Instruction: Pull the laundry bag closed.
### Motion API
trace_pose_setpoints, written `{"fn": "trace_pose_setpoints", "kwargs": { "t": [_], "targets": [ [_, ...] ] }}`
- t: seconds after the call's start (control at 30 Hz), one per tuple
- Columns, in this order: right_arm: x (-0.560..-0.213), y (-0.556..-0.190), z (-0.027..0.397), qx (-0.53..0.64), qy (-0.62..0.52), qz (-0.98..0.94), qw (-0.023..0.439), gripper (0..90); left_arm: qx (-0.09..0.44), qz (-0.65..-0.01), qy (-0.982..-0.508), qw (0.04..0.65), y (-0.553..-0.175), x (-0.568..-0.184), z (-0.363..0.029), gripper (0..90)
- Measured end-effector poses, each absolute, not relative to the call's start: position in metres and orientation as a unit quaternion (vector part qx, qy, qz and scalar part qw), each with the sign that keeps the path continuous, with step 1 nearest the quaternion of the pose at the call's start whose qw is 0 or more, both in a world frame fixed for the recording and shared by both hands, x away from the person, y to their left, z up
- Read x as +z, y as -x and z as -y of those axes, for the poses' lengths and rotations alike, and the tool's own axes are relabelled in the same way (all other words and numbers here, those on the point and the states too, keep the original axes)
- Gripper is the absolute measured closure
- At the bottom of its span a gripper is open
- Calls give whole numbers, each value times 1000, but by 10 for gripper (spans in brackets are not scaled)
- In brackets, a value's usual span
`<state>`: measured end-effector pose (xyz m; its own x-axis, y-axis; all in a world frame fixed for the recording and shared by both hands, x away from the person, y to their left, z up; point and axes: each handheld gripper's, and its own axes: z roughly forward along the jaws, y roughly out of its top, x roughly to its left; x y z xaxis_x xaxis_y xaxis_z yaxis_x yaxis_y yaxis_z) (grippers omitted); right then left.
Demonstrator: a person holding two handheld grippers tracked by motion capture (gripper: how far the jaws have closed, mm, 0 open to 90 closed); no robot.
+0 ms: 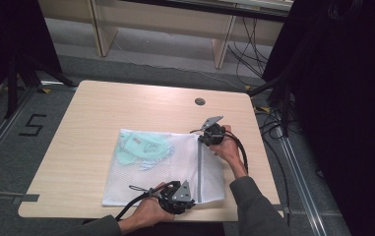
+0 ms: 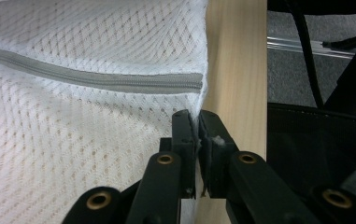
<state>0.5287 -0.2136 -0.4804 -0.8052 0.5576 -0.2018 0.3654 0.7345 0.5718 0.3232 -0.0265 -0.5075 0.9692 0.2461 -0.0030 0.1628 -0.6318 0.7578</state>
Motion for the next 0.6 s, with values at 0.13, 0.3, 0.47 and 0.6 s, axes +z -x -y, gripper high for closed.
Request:
{"fn": "trace_pose_setpoints", "kwargs": {
  "t": [0.13,0.3,0.47,0.6],
  "targets": [
    [-480,-529,214,264,-265,-909,183,827,43,-124,-895,426,-323,-506,26,802],
    [-478,-529,217,270,-277,-905,177,753,39,-140,-885,443,-327,-501,21,755],
    [-475,-527,215,279,-296,-898,169,687,34,-146,-881,449,-332,-494,11,710],
    [-473,-525,215,284,-313,-890,171,622,36,-155,-874,460,-337,-488,2,683]
  ]
}}
